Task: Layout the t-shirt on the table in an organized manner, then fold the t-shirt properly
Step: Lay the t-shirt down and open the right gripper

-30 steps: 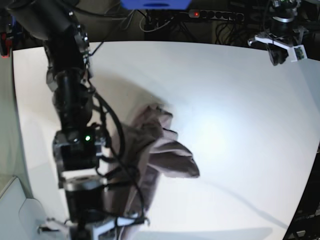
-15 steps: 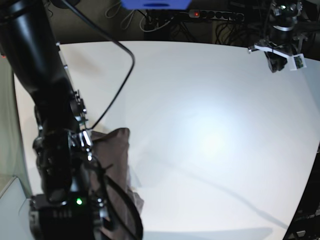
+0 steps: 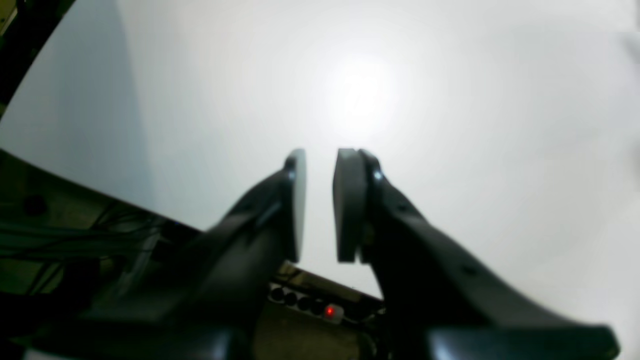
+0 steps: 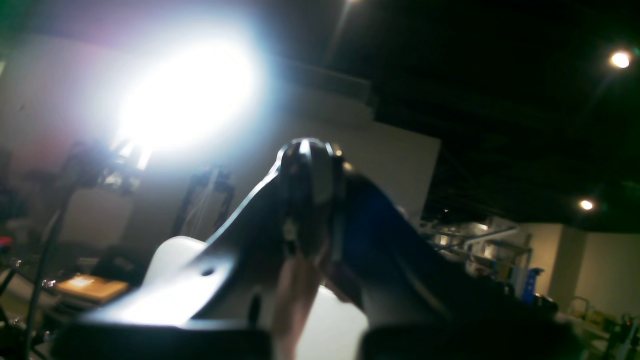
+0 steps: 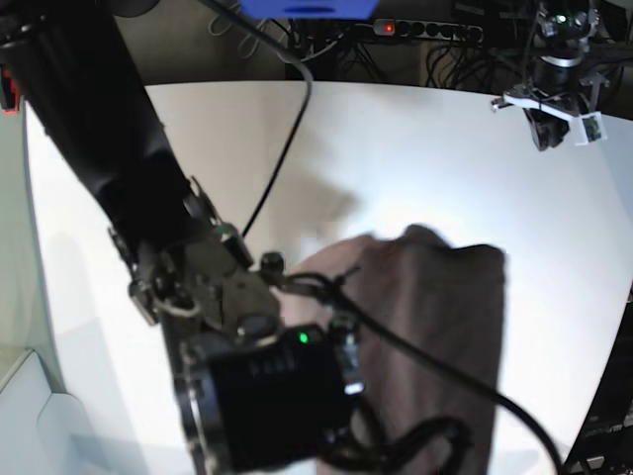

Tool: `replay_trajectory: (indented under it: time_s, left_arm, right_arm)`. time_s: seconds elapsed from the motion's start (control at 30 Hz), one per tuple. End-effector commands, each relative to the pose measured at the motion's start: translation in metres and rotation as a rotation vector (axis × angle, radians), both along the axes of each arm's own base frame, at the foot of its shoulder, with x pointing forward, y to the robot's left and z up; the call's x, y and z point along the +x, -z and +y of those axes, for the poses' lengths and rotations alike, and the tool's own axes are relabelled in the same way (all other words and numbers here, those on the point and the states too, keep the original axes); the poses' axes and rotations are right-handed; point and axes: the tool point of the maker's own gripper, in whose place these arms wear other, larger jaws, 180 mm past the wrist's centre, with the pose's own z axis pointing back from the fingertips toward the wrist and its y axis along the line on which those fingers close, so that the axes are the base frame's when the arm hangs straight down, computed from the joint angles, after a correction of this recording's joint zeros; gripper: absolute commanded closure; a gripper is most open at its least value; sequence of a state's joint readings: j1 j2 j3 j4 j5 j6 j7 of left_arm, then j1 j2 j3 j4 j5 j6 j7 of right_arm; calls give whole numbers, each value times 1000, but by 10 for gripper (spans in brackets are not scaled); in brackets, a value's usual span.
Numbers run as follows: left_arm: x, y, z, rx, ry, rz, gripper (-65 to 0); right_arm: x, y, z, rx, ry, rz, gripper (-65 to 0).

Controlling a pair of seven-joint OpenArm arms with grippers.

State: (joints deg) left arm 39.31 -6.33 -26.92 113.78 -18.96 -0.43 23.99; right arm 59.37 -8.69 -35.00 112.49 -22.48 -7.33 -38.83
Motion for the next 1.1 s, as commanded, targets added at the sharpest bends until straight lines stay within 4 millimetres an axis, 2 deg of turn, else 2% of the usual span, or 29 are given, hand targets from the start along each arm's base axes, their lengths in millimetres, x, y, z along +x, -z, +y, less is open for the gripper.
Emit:
replay_trajectory:
  time_s: [0.0, 0.1, 0.27, 0.4, 0.5, 0.6, 0.77, 0.9, 0.97, 1.07]
  left_arm:
    - [3, -12, 5, 24, -2, -37, -105]
    - [3, -16, 14, 39, -21, -46, -105]
    - [6, -18, 18, 46, -33, -56, -105]
    - [7, -19, 19, 46, -34, -58, -105]
    - [15, -23, 19, 44, -34, -81, -105]
    - [17, -24, 19, 44, -34, -87, -107]
    - [27, -26, 14, 25, -32, -97, -108]
    - [43, -22, 3, -28, -16, -52, -112]
    - [52, -22, -8, -62, -3, -51, -147]
    - [72, -32, -18, -127, -13, -119, -242]
  right_arm:
    - [-7, -6, -8, 22, 19, -32, 0]
    - [6, 28, -28, 73, 49, 72, 0]
    - [45, 109, -85, 171, 173, 307, 0]
    - [55, 172, -131, 165, 285, 390, 0]
    - [52, 215, -147, 117, 290, 447, -78]
    - [49, 250, -163, 99, 299, 530, -190]
    - [41, 287, -180, 88, 340, 619, -323]
    - [35, 305, -197, 104, 385, 665, -358]
    - [30, 317, -201, 102, 398, 697, -359]
    - [21, 339, -203, 92, 406, 752, -359]
